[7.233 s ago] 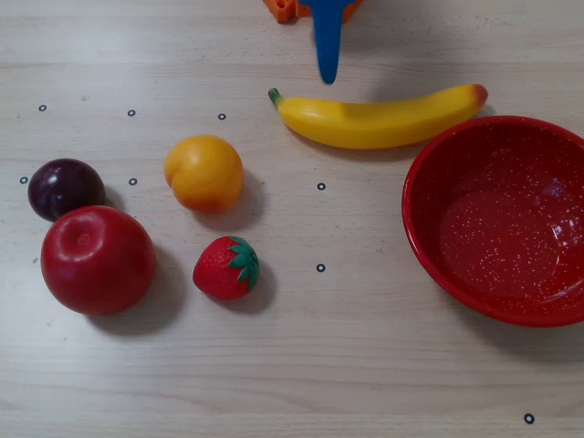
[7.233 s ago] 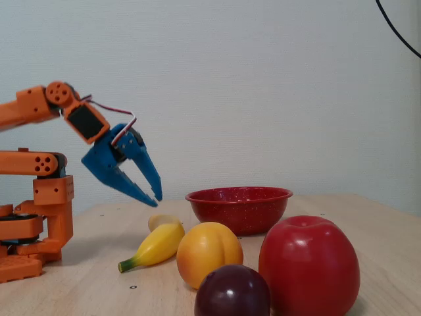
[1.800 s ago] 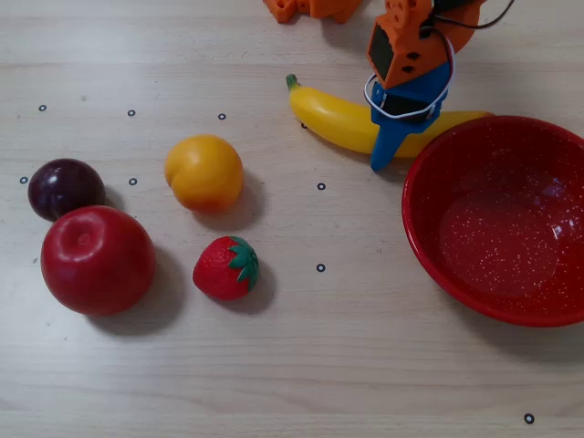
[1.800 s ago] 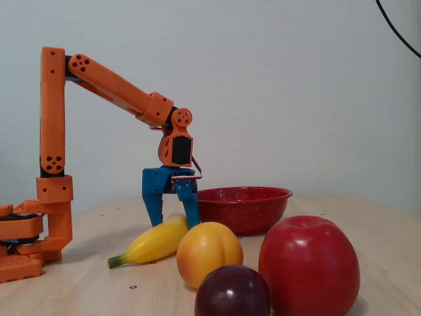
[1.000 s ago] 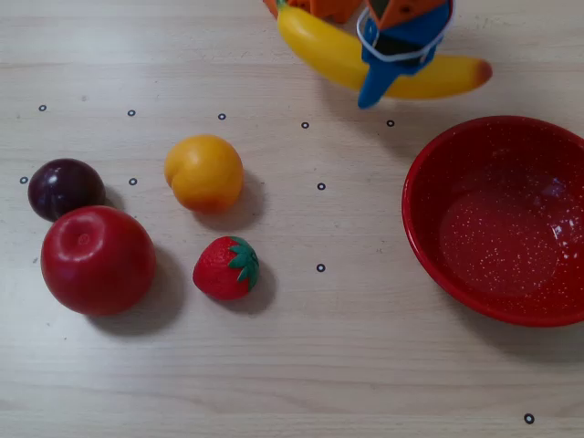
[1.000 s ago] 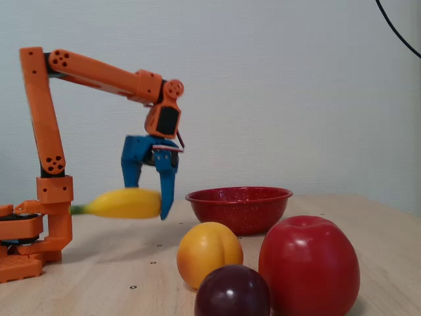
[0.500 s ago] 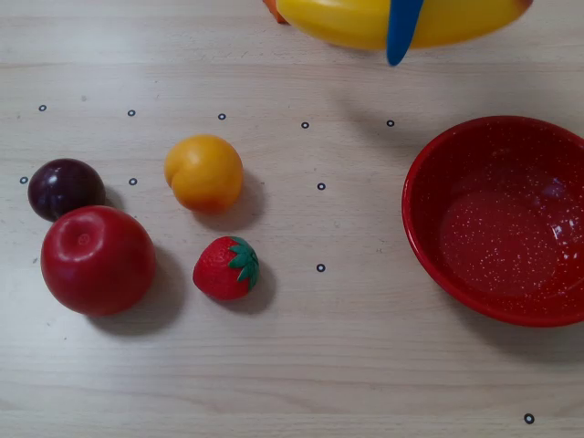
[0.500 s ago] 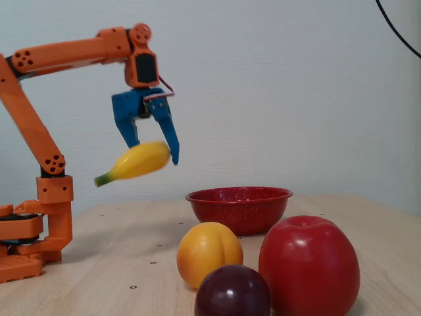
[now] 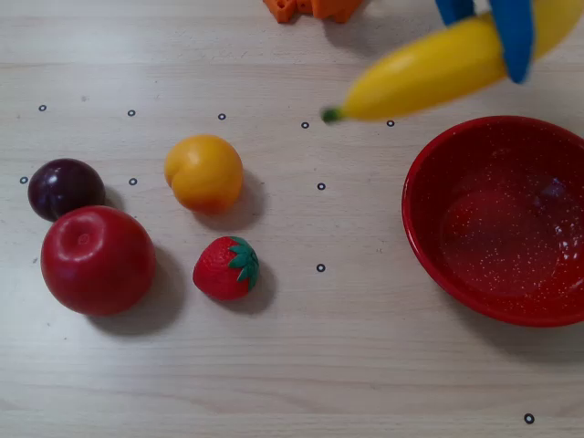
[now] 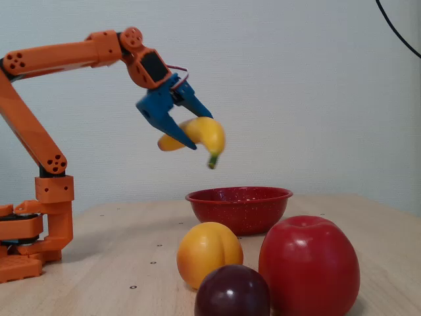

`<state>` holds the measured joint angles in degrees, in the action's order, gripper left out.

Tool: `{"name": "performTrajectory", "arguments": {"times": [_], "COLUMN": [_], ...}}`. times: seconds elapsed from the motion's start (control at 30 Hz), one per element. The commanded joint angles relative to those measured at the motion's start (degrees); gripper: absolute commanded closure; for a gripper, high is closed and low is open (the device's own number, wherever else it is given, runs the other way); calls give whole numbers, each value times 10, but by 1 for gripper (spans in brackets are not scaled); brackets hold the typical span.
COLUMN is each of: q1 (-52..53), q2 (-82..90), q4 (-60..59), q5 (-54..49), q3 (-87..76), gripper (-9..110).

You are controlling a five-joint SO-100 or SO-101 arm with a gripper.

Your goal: Put the banana in the red bowl.

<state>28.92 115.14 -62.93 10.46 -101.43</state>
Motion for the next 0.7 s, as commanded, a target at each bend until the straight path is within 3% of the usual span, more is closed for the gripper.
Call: {"name": "performTrajectory", "arguments": {"times": [0.0,0.67], "q1": [17,11], "q2": [6,-265], "q4": [48,236], "q5": [31,77], "q3": [24,117], "gripper": [101,101]}}
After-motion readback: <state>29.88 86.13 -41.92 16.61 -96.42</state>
